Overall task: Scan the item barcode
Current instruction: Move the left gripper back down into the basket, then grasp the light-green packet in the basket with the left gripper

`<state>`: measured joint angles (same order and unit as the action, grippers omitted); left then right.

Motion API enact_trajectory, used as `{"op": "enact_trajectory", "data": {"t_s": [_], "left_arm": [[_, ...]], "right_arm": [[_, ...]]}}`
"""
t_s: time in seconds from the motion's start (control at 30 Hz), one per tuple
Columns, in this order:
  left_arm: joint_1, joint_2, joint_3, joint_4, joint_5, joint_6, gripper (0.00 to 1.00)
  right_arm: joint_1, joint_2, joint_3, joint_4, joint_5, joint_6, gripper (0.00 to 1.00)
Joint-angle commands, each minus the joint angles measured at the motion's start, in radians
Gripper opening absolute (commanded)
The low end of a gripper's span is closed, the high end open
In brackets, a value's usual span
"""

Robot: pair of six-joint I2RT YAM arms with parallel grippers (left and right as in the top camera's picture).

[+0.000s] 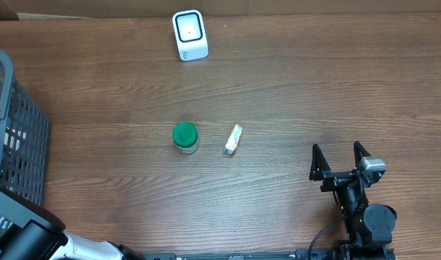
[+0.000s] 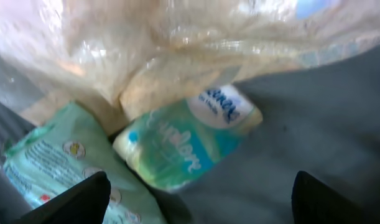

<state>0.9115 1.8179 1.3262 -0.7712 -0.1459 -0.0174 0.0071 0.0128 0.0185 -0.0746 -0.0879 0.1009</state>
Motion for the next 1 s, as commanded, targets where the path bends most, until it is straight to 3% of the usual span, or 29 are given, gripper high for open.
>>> {"op": "enact_trajectory", "data": {"t_s": [0.0,0.4,0.7,0.8,0.97], "left_arm": [[-0.002,0.007,-0.005,0.027,0.013,0.026,0.76],[-0.001,0.040,-0.010,0.065,0.008,0.113,0.73],[-0.001,0.105,-0.010,0.064,0.008,0.114,0.73],[-0.002,0.106,-0.010,0.066,0.009,0.106,0.60],[-0.002,0.106,-0.009,0.065,0.009,0.098,0.19]], "right_arm": [[0.004,-0.010,-0.012,0.005,0.009,-0.001,1.00],[0.004,-0.010,-0.012,0.005,0.009,-0.001,1.00],[0.004,-0.010,-0.012,0.005,0.008,-0.001,1.00],[0.004,-0.010,-0.012,0.005,0.008,-0.001,1.00],[0.004,-0.010,-0.012,0.005,0.009,-0.001,1.00]]}}
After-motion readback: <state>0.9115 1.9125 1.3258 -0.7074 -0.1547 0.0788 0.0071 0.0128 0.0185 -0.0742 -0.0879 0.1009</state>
